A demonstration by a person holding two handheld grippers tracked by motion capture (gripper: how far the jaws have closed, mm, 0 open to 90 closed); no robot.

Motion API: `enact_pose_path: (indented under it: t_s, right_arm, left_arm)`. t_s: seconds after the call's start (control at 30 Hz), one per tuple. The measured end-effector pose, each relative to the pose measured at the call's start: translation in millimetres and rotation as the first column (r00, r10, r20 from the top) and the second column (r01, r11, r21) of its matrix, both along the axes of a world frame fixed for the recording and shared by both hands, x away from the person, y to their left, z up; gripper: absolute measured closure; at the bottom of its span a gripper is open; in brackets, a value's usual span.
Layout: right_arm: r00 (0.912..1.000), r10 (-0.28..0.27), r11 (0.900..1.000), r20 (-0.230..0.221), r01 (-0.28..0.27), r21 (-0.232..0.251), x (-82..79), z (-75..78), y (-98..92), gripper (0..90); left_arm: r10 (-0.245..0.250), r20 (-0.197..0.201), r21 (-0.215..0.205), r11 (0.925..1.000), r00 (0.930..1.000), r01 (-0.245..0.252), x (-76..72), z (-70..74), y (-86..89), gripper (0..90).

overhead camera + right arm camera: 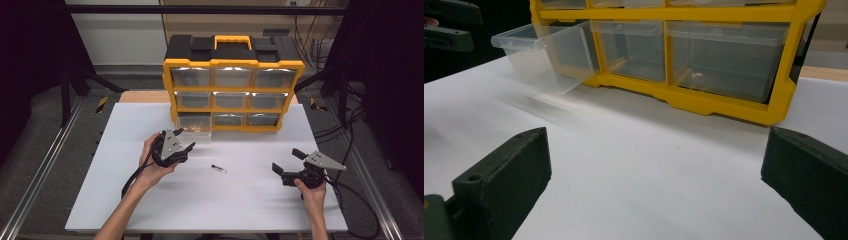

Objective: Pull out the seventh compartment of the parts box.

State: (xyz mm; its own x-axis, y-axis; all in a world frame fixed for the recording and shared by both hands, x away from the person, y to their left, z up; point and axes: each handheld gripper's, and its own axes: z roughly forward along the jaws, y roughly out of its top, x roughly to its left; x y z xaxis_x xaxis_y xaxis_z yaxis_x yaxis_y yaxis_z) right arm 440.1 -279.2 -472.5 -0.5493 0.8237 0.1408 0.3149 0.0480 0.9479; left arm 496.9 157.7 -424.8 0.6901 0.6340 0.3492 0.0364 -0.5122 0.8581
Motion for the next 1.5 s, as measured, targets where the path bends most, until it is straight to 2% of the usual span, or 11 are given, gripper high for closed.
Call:
enact_pose_path:
  t_s: [0.2, 0.47, 0.5, 0.6, 0.83, 0.9, 0.97, 1.03, 1.13, 1.37, 1.5]
  right_arm:
    - [1.0, 0.0, 1.0, 0.0, 0.0, 0.0, 0.0, 0.1, 0.0, 0.4]
    - [1.0, 0.0, 1.0, 0.001, 0.0, 0.001, -0.2, 0.4, 0.1, 0.4]
    - [1.0, 0.001, 1.0, 0.001, -0.001, 0.001, -0.2, 0.4, 0.2, 0.3]
    - [1.0, 0.001, 1.0, 0.0, -0.001, 0.001, -0.3, 0.5, 0.4, 0.4]
    - [1.0, 0.003, 1.0, -0.001, -0.003, 0.002, -0.6, 1.9, 1.0, 0.4]
    - [1.0, 0.005, 1.0, -0.002, -0.005, 0.003, -0.6, 2.2, 1.8, 0.4]
    - [1.0, 0.007, 1.0, 0.001, -0.007, 0.0, -0.5, 2.7, 2.4, 0.4]
    - [1.0, 0.008, 1.0, -0.001, -0.008, 0.002, -0.9, 3.5, 3.2, 0.4]
    - [0.9999, 0.012, 1.0, 0.003, -0.012, 0.001, -0.9, 4.9, 4.1, 0.3]
    - [0.9997, 0.025, 1.0, 0.006, -0.025, -0.004, -1.8, 10.7, 9.6, 0.3]
    - [0.9993, 0.036, 0.999, 0.008, -0.035, -0.015, -1.8, 13.7, 14.0, 0.4]
  left_arm:
    - [0.017, -0.023, -0.083, 0.9964, 0.9996, -0.018, -0.9, 3.5, 7.1, 33.2]
    - [0.033, -0.052, -0.181, 0.9826, 0.9981, -0.042, -2.0, 2.7, 19.0, 24.9]
    - [0.031, -0.072, -0.202, 0.9783, 0.9969, -0.045, -2.6, 2.3, 21.2, 24.3]
    - [0.03, -0.096, -0.237, 0.9701, 0.9949, -0.052, -3.7, 2.1, 27.3, 22.0]
    - [0.009, -0.127, -0.319, 0.9466, 0.9919, -0.049, -6.8, -0.3, 43.8, 15.5]
    - [0.013, -0.13, -0.319, 0.9462, 0.9914, -0.054, -7.9, -1.3, 48.0, 14.0]
    - [0.007, -0.141, -0.335, 0.9407, 0.99, -0.054, -9.0, -2.8, 52.8, 12.9]
    - [0.014, -0.141, -0.338, 0.9391, 0.9899, -0.062, -10.5, -4.3, 57.1, 11.5]
    - [0.02, -0.151, -0.355, 0.9319, 0.9883, -0.074, -12.4, -6.2, 63.0, 10.3]
    - [0.028, -0.167, -0.38, 0.9205, 0.9856, -0.09, -15.4, -10.4, 75.5, 8.0]
    - [0.028, -0.167, -0.376, 0.9223, 0.9855, -0.09, -16.6, -13.6, 79.9, 6.8]
